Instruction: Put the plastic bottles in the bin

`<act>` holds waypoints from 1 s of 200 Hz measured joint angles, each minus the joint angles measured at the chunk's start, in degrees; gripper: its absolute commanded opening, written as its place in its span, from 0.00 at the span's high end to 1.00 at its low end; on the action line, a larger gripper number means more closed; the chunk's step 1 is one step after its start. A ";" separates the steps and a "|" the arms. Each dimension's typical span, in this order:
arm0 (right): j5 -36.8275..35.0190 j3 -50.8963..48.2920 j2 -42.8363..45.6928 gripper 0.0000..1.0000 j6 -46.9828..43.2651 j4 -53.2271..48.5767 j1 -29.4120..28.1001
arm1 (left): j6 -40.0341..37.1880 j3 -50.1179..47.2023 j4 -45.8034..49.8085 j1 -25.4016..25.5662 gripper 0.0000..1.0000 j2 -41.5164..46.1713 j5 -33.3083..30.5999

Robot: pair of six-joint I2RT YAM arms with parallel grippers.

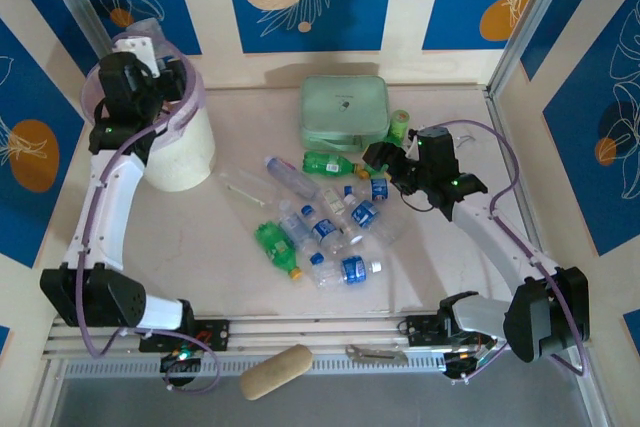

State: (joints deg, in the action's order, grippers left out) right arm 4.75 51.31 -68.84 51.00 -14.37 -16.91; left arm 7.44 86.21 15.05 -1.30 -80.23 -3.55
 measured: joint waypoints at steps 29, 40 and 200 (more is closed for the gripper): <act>-0.26 0.00 0.00 0.15 -0.22 -0.35 -0.02 | 1.09 0.00 0.92 -4.85 0.63 -2.86 -1.07; -0.31 0.02 0.00 0.15 -0.39 -0.46 -0.02 | 1.49 0.22 1.05 -6.12 0.63 -3.91 -1.27; -1.07 4.63 -4.63 0.14 -4.11 -3.72 -3.37 | 6.29 5.68 6.36 -8.20 0.01 -6.84 2.10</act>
State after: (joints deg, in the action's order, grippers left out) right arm 3.68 55.94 -73.47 46.89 -18.09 -20.27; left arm 13.74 91.90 21.41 -9.50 -87.07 -1.45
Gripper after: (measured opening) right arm 0.856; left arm 0.993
